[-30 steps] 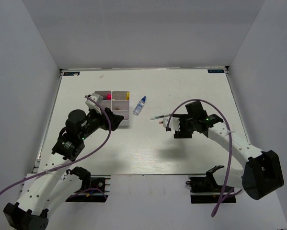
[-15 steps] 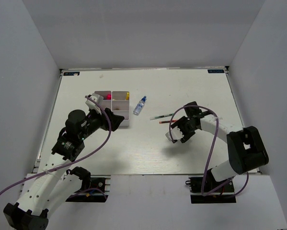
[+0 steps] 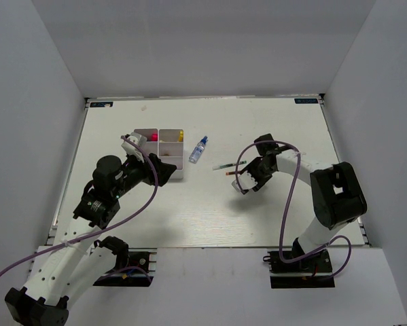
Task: Sort the stationery into containers
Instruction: Grab a piece of stationery with the right arm
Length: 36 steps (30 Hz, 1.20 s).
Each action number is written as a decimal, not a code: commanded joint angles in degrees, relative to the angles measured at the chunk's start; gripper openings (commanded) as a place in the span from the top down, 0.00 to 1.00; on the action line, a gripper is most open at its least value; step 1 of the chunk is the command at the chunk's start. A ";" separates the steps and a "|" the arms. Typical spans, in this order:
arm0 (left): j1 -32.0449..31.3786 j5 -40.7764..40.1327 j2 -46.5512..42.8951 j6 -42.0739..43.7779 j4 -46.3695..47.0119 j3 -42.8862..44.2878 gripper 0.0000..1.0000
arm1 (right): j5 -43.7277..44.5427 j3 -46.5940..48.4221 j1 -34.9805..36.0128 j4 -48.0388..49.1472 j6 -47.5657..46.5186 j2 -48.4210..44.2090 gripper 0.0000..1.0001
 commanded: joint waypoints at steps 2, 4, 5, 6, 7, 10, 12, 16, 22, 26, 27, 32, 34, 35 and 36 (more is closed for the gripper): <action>-0.21 0.75 -0.22 0.42 0.22 0.99 0.22 | -0.16 0.42 -0.05 -3.49 -6.61 -0.82 0.48; -0.21 0.75 -0.22 0.42 0.22 0.99 0.22 | -0.25 -0.46 0.30 -3.14 -7.48 -1.88 0.48; -0.21 1.27 -0.22 0.42 0.22 0.99 0.22 | -0.42 -1.25 0.13 -3.14 -7.92 -2.40 0.48; -0.21 1.28 -0.22 0.42 0.22 0.99 0.22 | -0.60 -1.52 0.21 -3.14 -8.27 -2.58 0.48; -0.21 1.28 -0.22 0.42 0.22 0.99 0.22 | -0.51 -1.87 0.21 -3.05 -9.76 -3.02 0.48; -0.21 1.28 -0.22 0.42 0.22 0.99 0.22 | -0.16 -2.93 0.39 -2.52 -11.44 -2.59 0.48; -0.21 1.28 -0.22 0.42 0.22 0.99 0.22 | 1.06 -1.70 0.48 -2.79 -11.35 -1.18 0.46; -0.21 0.75 -0.22 0.42 0.22 0.99 0.22 | 1.51 1.29 1.27 -4.89 -12.15 2.07 0.46; -0.21 0.75 -0.22 0.42 0.22 0.99 0.22 | 3.70 3.14 2.32 -5.07 -13.54 4.53 0.46; -0.21 0.75 -0.22 0.42 0.22 0.99 0.22 | 4.41 7.26 3.46 -11.02 -15.31 7.34 0.51; -0.21 0.75 -0.22 0.42 0.22 0.99 0.22 | 4.41 8.66 3.90 -13.40 -15.66 7.70 0.53; -0.21 0.75 -0.22 0.42 0.22 0.99 0.22 | 5.28 7.28 4.61 -14.30 -16.45 7.44 0.54; -0.21 1.27 -0.22 0.42 0.22 0.99 0.22 | 5.81 5.61 4.96 -13.77 -16.63 6.74 0.54; -0.21 1.28 -0.22 0.42 0.22 0.99 0.22 | 5.73 5.25 5.05 -13.60 -16.80 6.65 0.54; -0.21 1.28 -0.22 0.42 0.22 0.99 0.22 | 5.73 4.55 5.31 -13.42 -16.80 6.56 0.54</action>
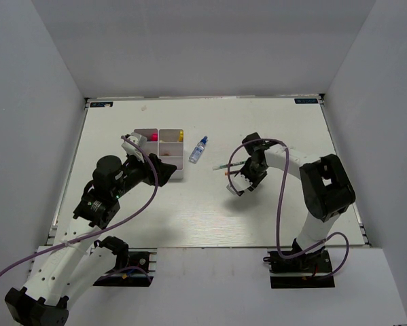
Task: Sort the stationery into containers
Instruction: Grab a piece of stationery with the right arm
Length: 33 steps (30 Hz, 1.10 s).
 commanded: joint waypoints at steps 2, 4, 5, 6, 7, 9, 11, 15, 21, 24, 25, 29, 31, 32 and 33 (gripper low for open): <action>-0.21 0.97 -0.74 0.42 0.22 0.99 0.22 | -0.24 -4.52 0.88 -2.47 -15.93 -0.90 0.54; -0.21 0.97 -0.74 0.42 0.22 0.99 0.22 | -0.85 -5.32 1.05 -1.76 -15.93 -1.95 0.54; -0.21 0.97 -0.74 0.42 0.22 0.99 0.22 | -1.38 -5.85 0.96 -1.76 -15.93 -2.13 0.52; -0.21 0.97 -0.74 0.42 0.22 0.99 0.22 | -1.38 -5.68 1.05 -1.93 -15.84 -2.13 0.52; -0.21 0.97 -0.74 0.42 0.22 0.99 0.22 | -1.30 -5.50 1.23 -2.19 -15.58 -1.61 0.52; -0.21 0.97 -0.74 0.42 0.22 0.99 0.22 | -0.68 -4.10 1.40 -4.65 -15.49 -1.08 0.51; -0.21 0.97 -0.74 0.42 0.22 0.99 0.22 | -0.42 -1.91 1.75 -7.45 -15.14 0.59 0.51; -0.21 -0.08 -0.74 0.95 0.22 0.99 0.22 | 0.72 1.78 2.72 -11.68 -16.20 4.80 0.60; -0.21 -0.08 -0.74 0.95 -0.30 0.99 0.22 | -1.29 0.04 4.30 -11.51 -14.71 4.38 0.76; -0.21 -0.08 -0.74 0.95 -0.30 0.99 0.22 | -6.54 -0.76 4.83 -8.53 -4.22 1.93 0.86; -0.21 -0.08 -0.74 0.95 -0.30 0.99 0.22 | -7.96 0.11 4.92 -7.31 -1.46 1.48 0.87; 0.32 -0.08 -1.27 0.95 -0.30 0.99 0.22 | -17.79 2.49 4.92 -5.19 11.21 -3.70 0.94; 0.32 -0.08 -1.80 0.95 -0.30 0.99 0.22 | -20.53 2.24 4.92 -1.87 16.91 -8.10 0.96; 0.32 -0.08 -1.80 0.95 -0.30 0.99 0.22 | -25.16 1.62 5.09 -0.45 21.38 -9.15 1.00; 0.32 -0.08 -2.41 0.95 -0.30 0.99 0.22 | -26.51 1.44 5.62 2.78 23.77 -11.77 1.00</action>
